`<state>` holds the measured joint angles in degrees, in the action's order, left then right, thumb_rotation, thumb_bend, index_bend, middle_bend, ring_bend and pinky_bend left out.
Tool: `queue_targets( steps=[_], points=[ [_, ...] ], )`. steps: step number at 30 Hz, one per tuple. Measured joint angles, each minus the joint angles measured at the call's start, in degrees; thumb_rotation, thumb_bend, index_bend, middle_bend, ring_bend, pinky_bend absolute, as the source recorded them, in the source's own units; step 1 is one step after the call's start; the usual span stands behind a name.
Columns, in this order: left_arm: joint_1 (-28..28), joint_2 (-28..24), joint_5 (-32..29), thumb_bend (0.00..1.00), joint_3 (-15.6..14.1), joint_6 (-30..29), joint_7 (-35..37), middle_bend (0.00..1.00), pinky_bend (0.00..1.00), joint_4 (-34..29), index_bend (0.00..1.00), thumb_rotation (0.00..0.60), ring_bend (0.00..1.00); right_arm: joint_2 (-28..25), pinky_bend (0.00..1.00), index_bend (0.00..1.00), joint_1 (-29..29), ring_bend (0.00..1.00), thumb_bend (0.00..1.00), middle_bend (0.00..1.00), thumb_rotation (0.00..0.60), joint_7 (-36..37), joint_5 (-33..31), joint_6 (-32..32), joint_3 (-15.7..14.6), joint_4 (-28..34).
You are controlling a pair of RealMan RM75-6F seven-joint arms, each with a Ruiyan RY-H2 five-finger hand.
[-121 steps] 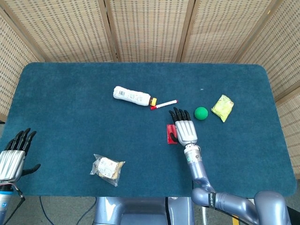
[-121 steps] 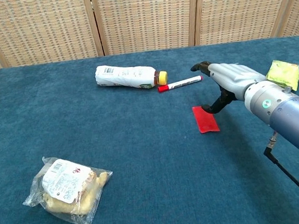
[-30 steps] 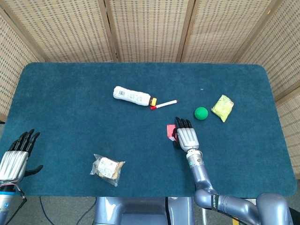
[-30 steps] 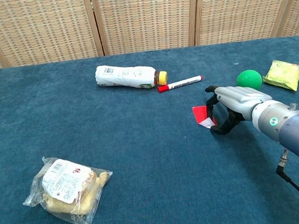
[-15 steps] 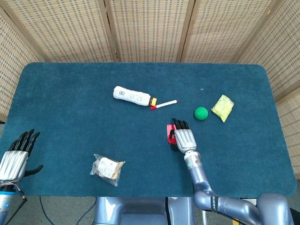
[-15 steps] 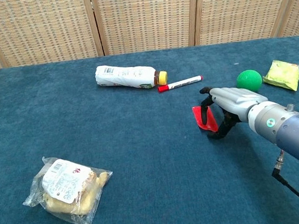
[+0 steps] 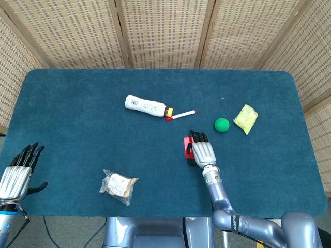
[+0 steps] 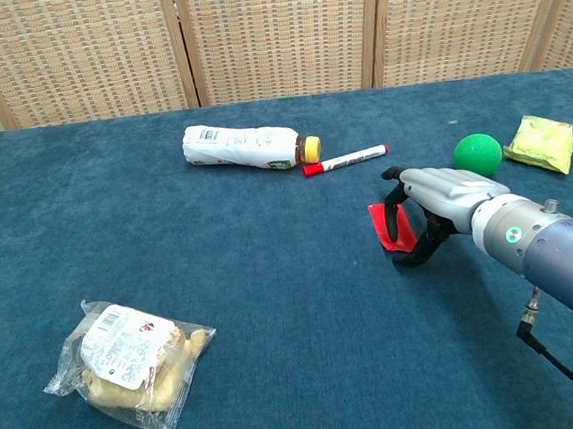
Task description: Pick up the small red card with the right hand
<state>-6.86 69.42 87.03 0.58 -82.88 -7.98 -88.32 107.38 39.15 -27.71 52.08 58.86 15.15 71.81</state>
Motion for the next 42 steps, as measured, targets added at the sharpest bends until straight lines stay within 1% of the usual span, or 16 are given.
queue_targets(
  steps=[7,13,23,30,42],
  points=[
    [-0.03,0.02,0.01,0.15,0.02,0.01,-0.05,0.00,0.16,-0.02,0.00,0.600,0.00,0.11,0.03,0.61,0.07,0.00,0.46,0.06,0.600,0.20,0.20,0.12,-0.05,-0.14],
    [-0.03,0.00,0.12,0.15,-0.04,-0.01,-0.03,0.00,0.16,-0.07,0.00,0.600,0.00,-0.06,0.03,0.62,0.07,0.00,0.51,0.07,0.600,-0.02,-0.05,-0.11,-0.18,0.00],
    [-0.03,-0.01,0.23,0.15,-0.08,-0.07,-0.04,0.00,0.16,-0.14,0.00,0.600,0.00,-0.51,0.03,0.62,0.16,0.00,0.52,0.08,0.600,-0.53,-0.73,-0.69,-0.45,0.58],
    [-0.04,0.05,0.36,0.15,-0.13,-0.10,0.01,0.00,0.16,-0.07,0.00,0.600,0.00,-0.56,0.03,0.63,0.25,0.00,0.55,0.09,0.600,-0.61,-0.90,-0.84,-0.58,0.68],
    [-0.02,0.01,0.49,0.15,-0.10,-0.27,0.17,0.00,0.16,-0.08,0.00,0.600,0.00,-0.80,0.03,0.64,0.83,0.00,0.56,0.09,0.600,-0.43,-1.10,-1.24,-0.16,0.55]
  ],
)
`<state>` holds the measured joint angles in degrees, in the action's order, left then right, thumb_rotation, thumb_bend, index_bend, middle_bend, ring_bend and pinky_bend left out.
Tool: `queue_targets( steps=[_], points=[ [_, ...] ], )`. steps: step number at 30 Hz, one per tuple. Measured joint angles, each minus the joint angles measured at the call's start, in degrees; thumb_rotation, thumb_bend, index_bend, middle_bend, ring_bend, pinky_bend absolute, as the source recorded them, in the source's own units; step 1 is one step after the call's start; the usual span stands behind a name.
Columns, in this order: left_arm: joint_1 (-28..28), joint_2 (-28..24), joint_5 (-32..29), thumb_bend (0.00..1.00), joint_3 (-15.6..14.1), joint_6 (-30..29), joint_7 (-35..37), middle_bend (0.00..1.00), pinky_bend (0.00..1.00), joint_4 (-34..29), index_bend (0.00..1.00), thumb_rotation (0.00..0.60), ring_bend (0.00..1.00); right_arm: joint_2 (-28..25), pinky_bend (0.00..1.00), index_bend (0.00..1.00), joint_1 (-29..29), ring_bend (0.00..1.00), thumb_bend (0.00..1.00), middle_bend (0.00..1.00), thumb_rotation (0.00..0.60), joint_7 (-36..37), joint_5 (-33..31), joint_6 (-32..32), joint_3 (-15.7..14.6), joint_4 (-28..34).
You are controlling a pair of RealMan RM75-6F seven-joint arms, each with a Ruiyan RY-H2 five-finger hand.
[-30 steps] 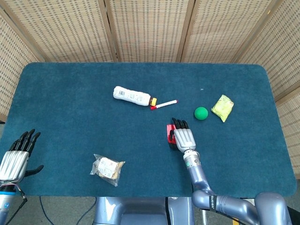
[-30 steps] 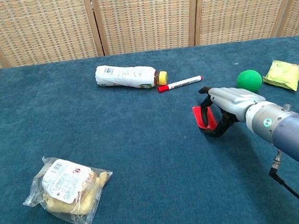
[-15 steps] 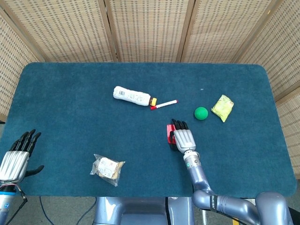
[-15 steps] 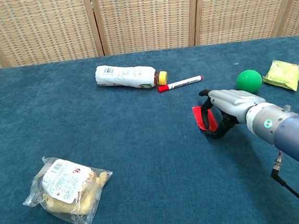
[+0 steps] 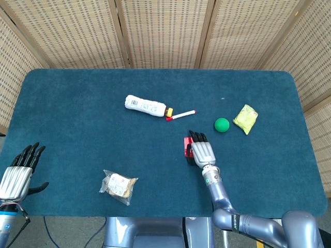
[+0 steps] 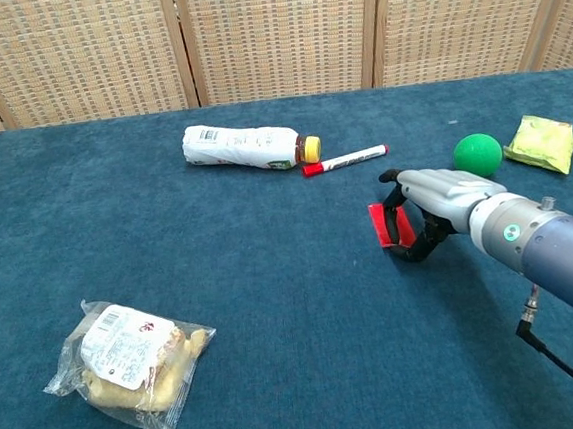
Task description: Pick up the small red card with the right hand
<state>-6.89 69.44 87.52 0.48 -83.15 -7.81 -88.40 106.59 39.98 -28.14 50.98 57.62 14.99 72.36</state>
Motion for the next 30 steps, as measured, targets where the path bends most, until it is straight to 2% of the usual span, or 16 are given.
queue_targets(
  steps=[30],
  points=[
    [-0.14,0.11,-0.61,0.15,0.25,0.37,-0.02,0.00,0.16,0.33,0.00,0.600,0.00,-0.48,0.03,0.63,4.36,0.00,0.56,0.09,0.600,-2.71,-2.17,-1.03,3.02,-2.47]
  ],
)
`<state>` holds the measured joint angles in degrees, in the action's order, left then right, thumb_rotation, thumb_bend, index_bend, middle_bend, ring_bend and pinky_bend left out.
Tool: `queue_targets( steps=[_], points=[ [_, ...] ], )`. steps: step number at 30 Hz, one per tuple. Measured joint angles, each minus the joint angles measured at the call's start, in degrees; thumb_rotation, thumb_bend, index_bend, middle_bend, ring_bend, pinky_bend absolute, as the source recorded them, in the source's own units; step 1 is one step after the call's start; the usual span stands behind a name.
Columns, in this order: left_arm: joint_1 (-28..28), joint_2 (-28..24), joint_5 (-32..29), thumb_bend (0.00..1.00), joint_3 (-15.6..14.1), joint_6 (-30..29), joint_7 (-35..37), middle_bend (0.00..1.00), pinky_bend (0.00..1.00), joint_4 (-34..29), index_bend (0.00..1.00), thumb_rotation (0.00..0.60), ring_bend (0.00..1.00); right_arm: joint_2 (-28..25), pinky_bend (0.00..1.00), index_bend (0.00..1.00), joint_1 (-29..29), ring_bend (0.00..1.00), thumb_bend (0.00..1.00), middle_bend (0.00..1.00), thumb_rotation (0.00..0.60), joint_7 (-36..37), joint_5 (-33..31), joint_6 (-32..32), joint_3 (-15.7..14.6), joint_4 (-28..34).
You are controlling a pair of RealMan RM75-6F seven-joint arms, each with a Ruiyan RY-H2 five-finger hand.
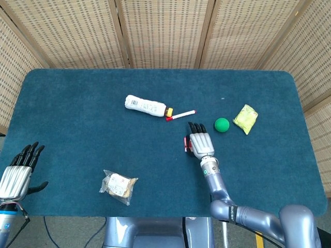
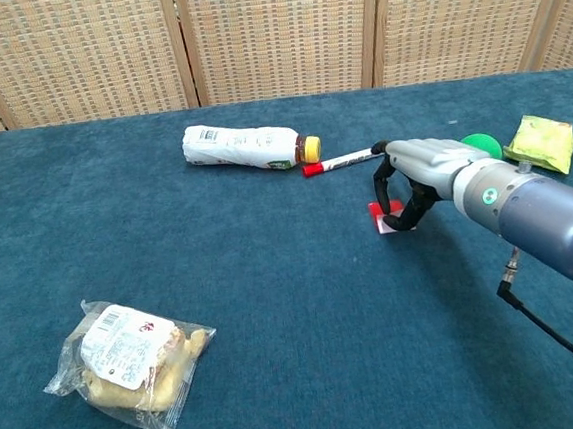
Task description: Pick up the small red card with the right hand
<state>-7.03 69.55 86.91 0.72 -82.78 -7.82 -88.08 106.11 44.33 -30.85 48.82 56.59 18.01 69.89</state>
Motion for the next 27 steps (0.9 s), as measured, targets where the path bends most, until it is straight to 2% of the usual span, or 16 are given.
queue_targets(
  steps=[12,27],
  points=[
    [-0.13,0.25,-0.41,0.15,0.04,0.46,-0.24,0.00,0.16,0.33,0.00,0.600,0.00,-0.28,0.03,0.63,2.69,0.00,0.55,0.09,0.600,-1.95,-1.71,-0.33,1.91,-1.72],
    [-0.16,0.28,-0.82,0.15,0.29,0.44,-0.21,0.00,0.16,0.50,0.00,0.600,0.00,1.61,0.04,0.63,5.70,0.00,0.54,0.10,0.600,-1.04,-2.12,-0.91,3.36,-7.52]
  ],
)
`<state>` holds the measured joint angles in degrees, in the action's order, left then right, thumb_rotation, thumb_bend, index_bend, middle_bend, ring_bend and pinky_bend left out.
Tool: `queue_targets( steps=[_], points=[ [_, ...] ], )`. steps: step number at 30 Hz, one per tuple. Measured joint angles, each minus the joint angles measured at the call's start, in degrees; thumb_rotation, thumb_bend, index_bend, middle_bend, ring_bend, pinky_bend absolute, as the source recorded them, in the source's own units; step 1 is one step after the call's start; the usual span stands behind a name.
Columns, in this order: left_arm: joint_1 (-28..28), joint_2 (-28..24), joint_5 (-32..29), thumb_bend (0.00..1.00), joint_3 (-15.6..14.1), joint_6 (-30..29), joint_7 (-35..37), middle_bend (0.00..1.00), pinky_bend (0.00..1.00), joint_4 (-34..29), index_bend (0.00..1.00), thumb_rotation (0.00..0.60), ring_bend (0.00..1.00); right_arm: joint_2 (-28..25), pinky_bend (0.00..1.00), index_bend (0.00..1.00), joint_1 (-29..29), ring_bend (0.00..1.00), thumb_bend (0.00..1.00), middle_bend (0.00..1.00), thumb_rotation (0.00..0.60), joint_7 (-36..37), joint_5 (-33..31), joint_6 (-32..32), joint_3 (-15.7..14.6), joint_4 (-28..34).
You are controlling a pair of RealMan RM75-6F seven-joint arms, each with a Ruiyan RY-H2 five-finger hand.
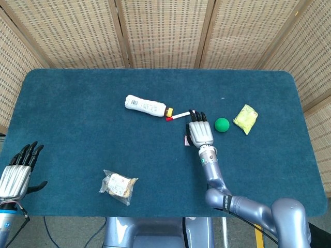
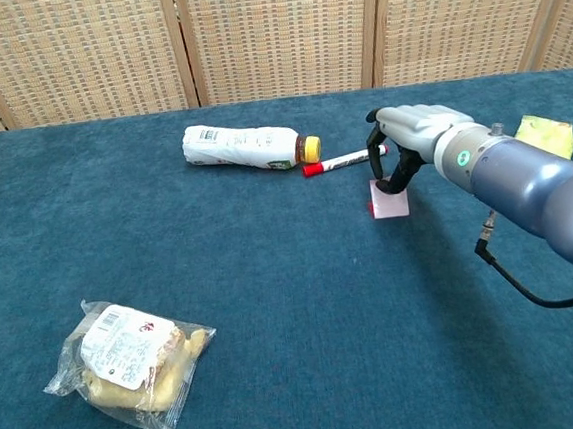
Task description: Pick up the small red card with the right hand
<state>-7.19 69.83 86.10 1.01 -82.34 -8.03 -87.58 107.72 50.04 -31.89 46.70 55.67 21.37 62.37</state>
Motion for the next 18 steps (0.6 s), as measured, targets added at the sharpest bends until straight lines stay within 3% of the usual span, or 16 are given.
queue_targets(
  steps=[18],
  points=[
    [0.03,-0.14,-0.06,0.15,0.09,-0.19,0.14,0.00,0.16,-0.13,0.00,0.600,0.00,-2.78,0.04,0.63,1.82,0.00,0.53,0.09,0.600,0.68,2.49,3.54,2.70,3.15]
  ],
)
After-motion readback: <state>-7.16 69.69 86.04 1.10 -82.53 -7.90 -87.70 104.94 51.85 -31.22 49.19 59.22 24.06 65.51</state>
